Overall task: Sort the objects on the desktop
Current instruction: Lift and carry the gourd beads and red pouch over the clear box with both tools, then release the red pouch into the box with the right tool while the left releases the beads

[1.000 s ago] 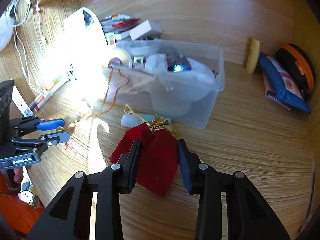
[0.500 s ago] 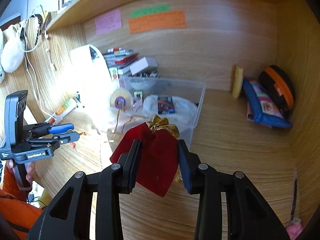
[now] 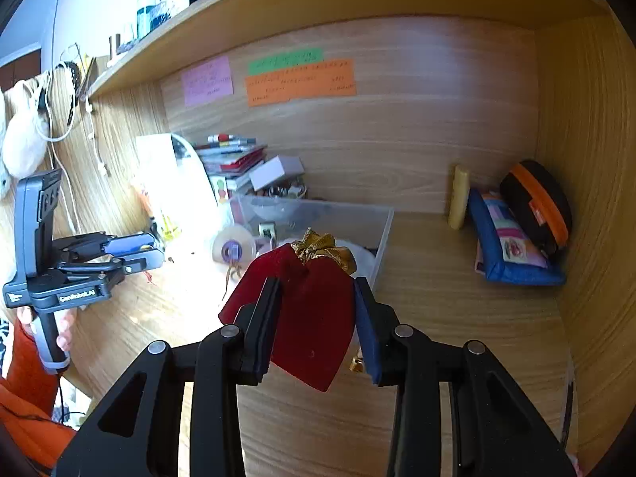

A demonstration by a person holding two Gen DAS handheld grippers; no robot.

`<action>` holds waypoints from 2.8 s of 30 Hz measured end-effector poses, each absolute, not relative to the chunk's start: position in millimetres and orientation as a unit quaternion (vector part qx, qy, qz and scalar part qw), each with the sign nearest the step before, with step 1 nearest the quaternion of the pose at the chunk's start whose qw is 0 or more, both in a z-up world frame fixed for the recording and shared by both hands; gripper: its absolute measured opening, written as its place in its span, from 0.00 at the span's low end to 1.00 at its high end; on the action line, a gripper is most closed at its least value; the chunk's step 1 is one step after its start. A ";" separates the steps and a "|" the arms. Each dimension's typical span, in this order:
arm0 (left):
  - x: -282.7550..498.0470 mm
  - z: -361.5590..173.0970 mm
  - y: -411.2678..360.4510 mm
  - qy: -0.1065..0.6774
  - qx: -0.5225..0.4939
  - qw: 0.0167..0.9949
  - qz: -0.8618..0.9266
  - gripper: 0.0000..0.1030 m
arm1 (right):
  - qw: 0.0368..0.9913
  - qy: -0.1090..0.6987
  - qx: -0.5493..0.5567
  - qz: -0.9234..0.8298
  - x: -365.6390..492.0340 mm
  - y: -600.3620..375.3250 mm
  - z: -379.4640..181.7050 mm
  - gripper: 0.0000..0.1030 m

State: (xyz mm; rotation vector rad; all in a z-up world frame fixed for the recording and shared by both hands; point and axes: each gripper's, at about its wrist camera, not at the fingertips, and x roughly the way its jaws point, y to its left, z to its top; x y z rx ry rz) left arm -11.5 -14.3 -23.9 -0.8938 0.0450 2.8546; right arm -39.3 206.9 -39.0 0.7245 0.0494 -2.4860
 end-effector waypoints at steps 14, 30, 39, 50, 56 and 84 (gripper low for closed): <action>-79.1 28.6 -19.5 -0.003 -0.289 0.114 0.951 0.41 | 0.284 0.039 0.273 -0.918 -85.7 190.1 -31.5 0.32; -142.6 39.8 -42.8 -0.040 -0.293 0.089 0.951 0.41 | 0.284 0.056 0.269 -0.919 -138.7 161.6 -13.7 0.32; -152.9 -18.5 -46.6 -0.048 -0.348 0.087 0.932 0.41 | 0.285 0.056 0.323 -0.901 -166.4 141.4 -53.6 0.32; -151.5 -40.8 -31.3 -0.019 -0.371 0.106 0.922 0.41 | 0.274 0.062 0.356 -0.891 -178.6 138.0 -81.9 0.35; -154.2 -48.6 -26.3 -0.009 -0.383 0.106 0.918 0.41 | 0.265 0.072 0.353 -0.895 -177.6 137.8 -84.4 0.36; -113.2 -15.8 -19.4 0.014 -0.315 0.073 0.946 0.93 | 0.258 0.051 0.318 -0.911 -159.7 152.1 -59.0 0.82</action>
